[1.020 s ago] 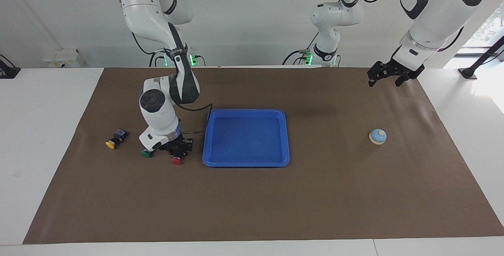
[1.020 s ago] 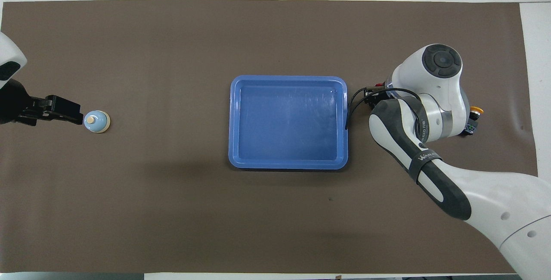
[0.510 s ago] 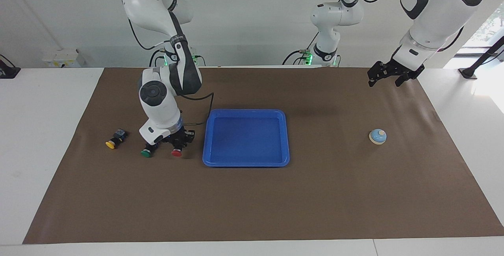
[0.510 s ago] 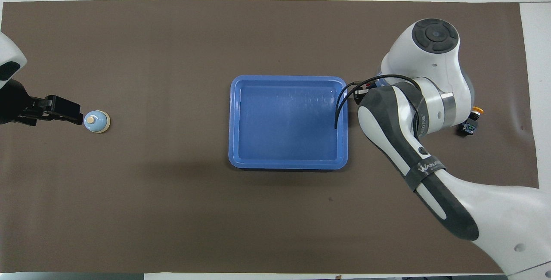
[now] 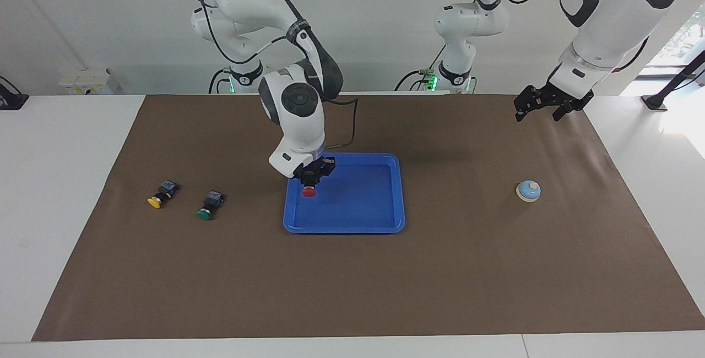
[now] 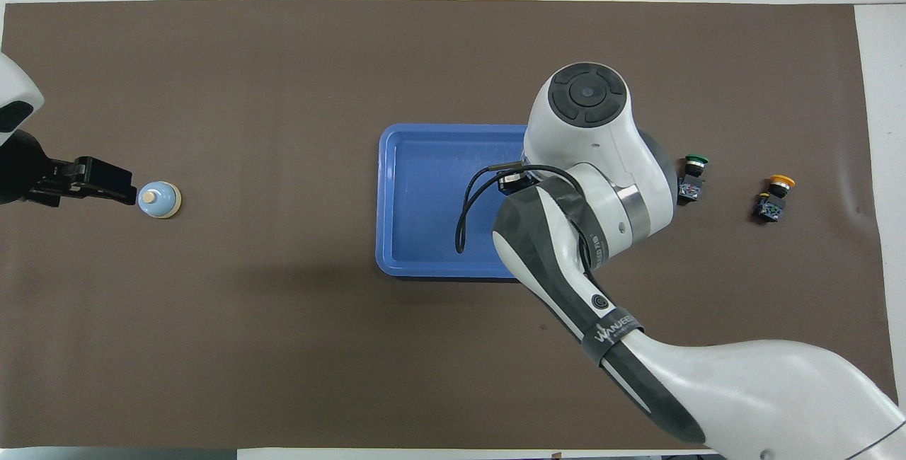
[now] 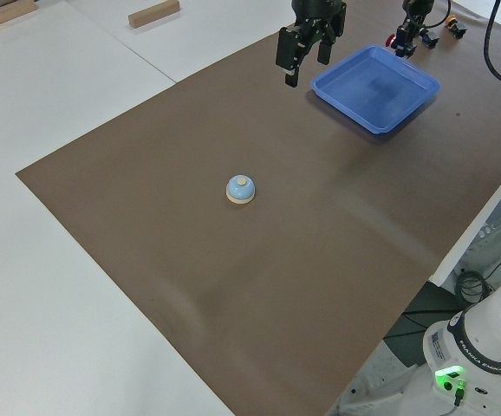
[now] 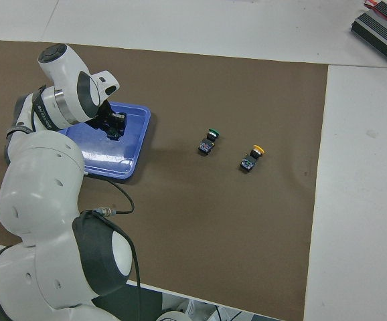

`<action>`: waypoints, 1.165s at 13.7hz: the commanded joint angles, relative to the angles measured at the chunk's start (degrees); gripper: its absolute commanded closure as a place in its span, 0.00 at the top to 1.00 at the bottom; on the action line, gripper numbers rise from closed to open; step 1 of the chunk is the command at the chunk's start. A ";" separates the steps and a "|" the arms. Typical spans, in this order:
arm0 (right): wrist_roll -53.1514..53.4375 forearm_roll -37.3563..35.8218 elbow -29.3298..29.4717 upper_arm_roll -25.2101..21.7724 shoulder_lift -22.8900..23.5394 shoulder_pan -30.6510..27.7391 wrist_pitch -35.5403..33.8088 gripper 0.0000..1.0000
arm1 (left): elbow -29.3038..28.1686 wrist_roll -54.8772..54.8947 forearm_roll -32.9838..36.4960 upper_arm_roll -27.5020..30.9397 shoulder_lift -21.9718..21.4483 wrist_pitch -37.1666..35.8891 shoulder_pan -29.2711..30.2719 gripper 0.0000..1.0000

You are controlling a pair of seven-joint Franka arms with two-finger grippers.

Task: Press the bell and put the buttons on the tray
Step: 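Carry the red button into the tray and release it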

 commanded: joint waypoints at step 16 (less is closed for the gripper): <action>2.96 0.67 2.16 -0.40 -5.29 -8.20 -6.17 1.00 | -0.38 -0.39 -0.70 -0.04 -0.74 -0.81 0.35 1.00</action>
